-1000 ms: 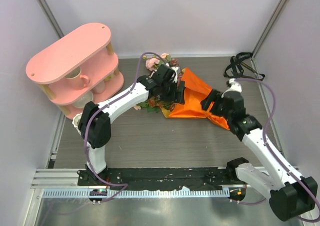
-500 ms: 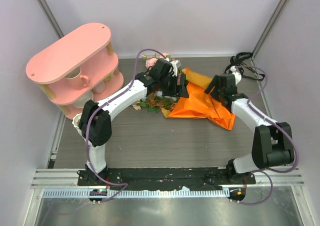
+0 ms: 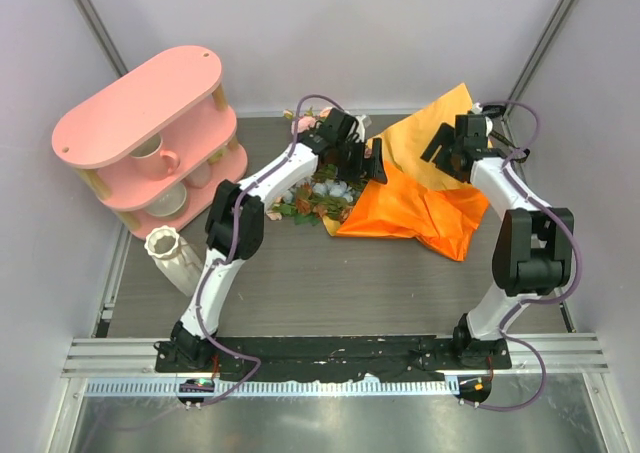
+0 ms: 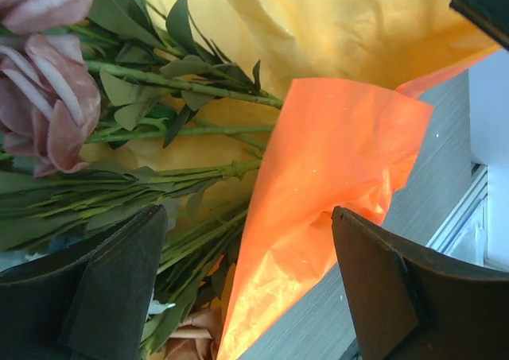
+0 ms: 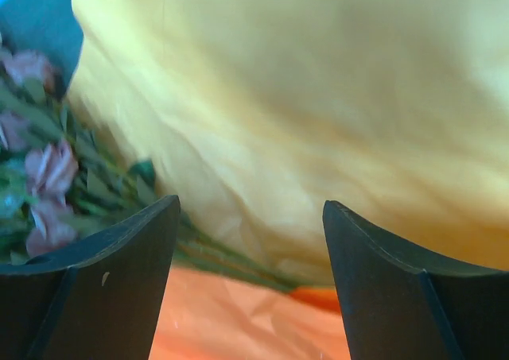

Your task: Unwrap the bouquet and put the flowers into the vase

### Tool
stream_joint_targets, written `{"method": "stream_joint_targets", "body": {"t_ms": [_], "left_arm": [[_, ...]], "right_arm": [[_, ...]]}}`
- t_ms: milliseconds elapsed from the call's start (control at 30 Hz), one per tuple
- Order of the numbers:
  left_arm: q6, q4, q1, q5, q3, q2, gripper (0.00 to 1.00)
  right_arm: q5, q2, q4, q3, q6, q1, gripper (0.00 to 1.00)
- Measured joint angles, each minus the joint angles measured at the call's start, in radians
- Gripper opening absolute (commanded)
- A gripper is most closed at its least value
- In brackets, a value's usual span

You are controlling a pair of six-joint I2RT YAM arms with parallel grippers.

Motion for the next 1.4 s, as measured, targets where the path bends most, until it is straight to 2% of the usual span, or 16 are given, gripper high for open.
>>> {"method": "stream_joint_targets", "body": {"t_ms": [100,167,200,300,467,533,567,667,767,933,1033,1100,1133,1233,1333,1400], "left_arm": [[-0.010,-0.011,-0.003,0.030,0.016,0.039,0.78],[-0.019,0.017,-0.006,0.068,-0.011,0.040,0.65],[-0.027,0.038,-0.010,0.085,-0.036,0.036,0.57],[-0.050,0.097,-0.033,0.134,-0.156,0.003,0.49],[-0.074,0.171,-0.103,0.176,-0.428,-0.146,0.51],[-0.082,0.215,-0.144,0.186,-0.550,-0.245,0.54],[-0.090,0.233,-0.170,0.190,-0.617,-0.314,0.62],[-0.101,0.309,-0.231,0.184,-0.782,-0.502,0.77],[-0.102,0.344,-0.291,0.177,-0.888,-0.627,0.82],[-0.116,0.375,-0.338,0.146,-1.076,-0.796,0.82],[-0.129,0.373,-0.340,0.120,-1.163,-0.858,0.77],[-0.140,0.360,-0.341,0.100,-1.184,-0.883,0.71],[-0.145,0.352,-0.341,0.086,-1.184,-0.894,0.69],[-0.145,0.328,-0.341,0.038,-1.158,-0.921,0.66],[-0.145,0.312,-0.335,-0.003,-1.076,-0.906,0.66],[-0.145,0.322,-0.327,-0.012,-0.986,-0.849,0.66]], "right_arm": [[-0.080,-0.060,0.011,-0.099,0.007,0.000,0.78],[-0.133,-0.129,0.009,-0.179,0.017,0.000,0.78],[-0.153,-0.167,0.010,-0.214,0.023,0.001,0.78],[-0.188,-0.299,-0.008,-0.286,0.028,0.004,0.78],[-0.189,-0.543,-0.048,-0.296,0.022,0.005,0.80],[-0.189,-0.621,-0.061,-0.282,0.019,0.005,0.81],[-0.192,-0.647,-0.066,-0.269,0.019,0.005,0.81],[-0.202,-0.637,-0.074,-0.239,0.021,0.005,0.80],[-0.222,-0.541,-0.101,-0.193,0.023,0.006,0.77],[-0.221,-0.307,-0.155,-0.143,0.019,0.057,0.77],[-0.188,-0.266,-0.196,-0.143,0.021,0.171,0.75],[-0.161,-0.270,-0.185,-0.146,0.030,0.274,0.72],[-0.146,-0.274,-0.164,-0.157,0.039,0.320,0.66],[-0.094,-0.285,-0.094,-0.232,0.073,0.431,0.63],[0.047,-0.281,-0.077,-0.314,0.113,0.441,0.63],[0.159,-0.278,-0.082,-0.363,0.145,0.398,0.64]]}}
